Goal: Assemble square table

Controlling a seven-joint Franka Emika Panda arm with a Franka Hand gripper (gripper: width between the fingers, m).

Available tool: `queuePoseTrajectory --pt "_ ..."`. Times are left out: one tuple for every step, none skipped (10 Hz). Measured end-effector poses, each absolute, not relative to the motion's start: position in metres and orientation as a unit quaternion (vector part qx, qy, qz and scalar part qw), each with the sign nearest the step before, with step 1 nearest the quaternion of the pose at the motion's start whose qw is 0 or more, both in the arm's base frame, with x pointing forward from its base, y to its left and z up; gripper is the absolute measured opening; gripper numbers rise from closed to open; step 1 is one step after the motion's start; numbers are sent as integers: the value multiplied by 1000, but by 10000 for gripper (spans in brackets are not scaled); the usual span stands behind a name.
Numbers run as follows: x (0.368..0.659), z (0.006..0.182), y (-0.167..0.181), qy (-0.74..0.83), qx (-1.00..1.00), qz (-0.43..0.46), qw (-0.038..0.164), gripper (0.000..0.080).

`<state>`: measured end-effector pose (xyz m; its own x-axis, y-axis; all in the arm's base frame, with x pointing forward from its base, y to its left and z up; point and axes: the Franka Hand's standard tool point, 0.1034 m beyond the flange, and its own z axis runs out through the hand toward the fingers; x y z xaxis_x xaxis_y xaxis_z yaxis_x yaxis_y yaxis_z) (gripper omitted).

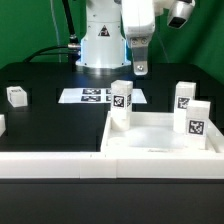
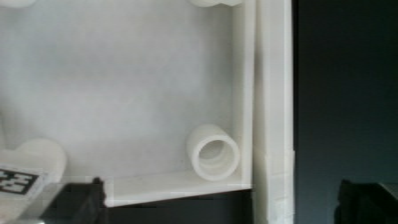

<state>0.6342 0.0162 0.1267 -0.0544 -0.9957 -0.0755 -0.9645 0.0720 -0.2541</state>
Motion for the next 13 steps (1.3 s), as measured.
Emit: queuePoseTrajectory --pt "634 126 16 692 -709 -72 112 649" --pt "634 126 16 669 -731 -76 109 649" --pt "632 125 13 639 -758 -82 105 649" --pt "623 122 3 592 -794 -96 97 649" --pt "604 117 -13 536 -834 -99 83 649" --pt "590 115 -29 492 -861 -108 71 649" --pt "580 115 -40 445 -887 -108 59 649" --pt "582 119 -45 413 -902 -113 54 649" --pt "582 118 -45 381 -916 -115 49 649" --pt "582 118 -45 352 -928 -116 44 649" --pt "582 118 -45 337 -933 -117 42 649" --pt "582 118 -46 297 -947 -118 36 649" --pt "582 118 -47 267 -956 -119 30 649"
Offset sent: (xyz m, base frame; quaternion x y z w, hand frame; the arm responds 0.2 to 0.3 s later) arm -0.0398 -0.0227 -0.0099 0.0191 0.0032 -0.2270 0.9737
